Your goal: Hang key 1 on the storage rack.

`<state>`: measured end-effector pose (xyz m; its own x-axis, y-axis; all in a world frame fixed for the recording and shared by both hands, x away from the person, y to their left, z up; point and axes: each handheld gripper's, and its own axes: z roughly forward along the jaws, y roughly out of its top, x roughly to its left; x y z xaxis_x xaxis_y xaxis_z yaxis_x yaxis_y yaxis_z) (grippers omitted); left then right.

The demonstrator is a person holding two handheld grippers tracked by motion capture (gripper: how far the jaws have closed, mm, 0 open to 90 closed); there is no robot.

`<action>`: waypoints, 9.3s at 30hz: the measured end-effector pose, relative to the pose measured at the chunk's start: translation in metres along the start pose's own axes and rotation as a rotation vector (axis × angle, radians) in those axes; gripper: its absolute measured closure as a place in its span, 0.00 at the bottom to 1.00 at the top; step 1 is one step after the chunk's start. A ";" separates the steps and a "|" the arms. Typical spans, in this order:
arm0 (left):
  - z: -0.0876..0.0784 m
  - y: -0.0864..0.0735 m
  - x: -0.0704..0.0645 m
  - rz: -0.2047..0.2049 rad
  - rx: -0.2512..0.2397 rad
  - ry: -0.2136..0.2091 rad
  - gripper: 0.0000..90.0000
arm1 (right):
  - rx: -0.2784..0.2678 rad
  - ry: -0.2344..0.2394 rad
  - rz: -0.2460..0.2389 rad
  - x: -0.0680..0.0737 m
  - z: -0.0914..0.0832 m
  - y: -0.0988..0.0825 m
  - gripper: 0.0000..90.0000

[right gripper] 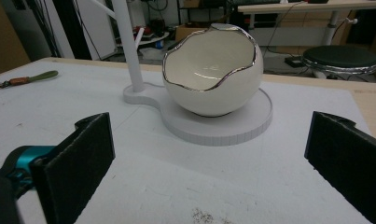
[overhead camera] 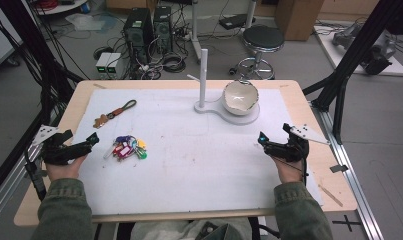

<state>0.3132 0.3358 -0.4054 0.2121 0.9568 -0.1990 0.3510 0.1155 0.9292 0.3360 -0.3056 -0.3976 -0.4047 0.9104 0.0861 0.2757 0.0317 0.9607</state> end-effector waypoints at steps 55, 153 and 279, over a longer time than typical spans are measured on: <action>0.028 0.028 -0.009 0.060 0.095 -0.027 0.02 | 0.014 0.006 -0.007 0.002 0.000 -0.001 0.01; 0.198 0.058 0.022 0.180 0.541 -0.007 0.13 | 0.040 0.000 -0.007 0.002 0.000 -0.007 0.01; 0.127 0.135 -0.068 0.091 0.305 -0.230 0.80 | 0.019 0.028 -0.017 0.003 -0.006 -0.006 0.01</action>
<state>0.4618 0.2522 -0.3058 0.4411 0.8709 -0.2167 0.5690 -0.0846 0.8180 0.3281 -0.3059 -0.4017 -0.4333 0.8979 0.0778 0.2852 0.0547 0.9569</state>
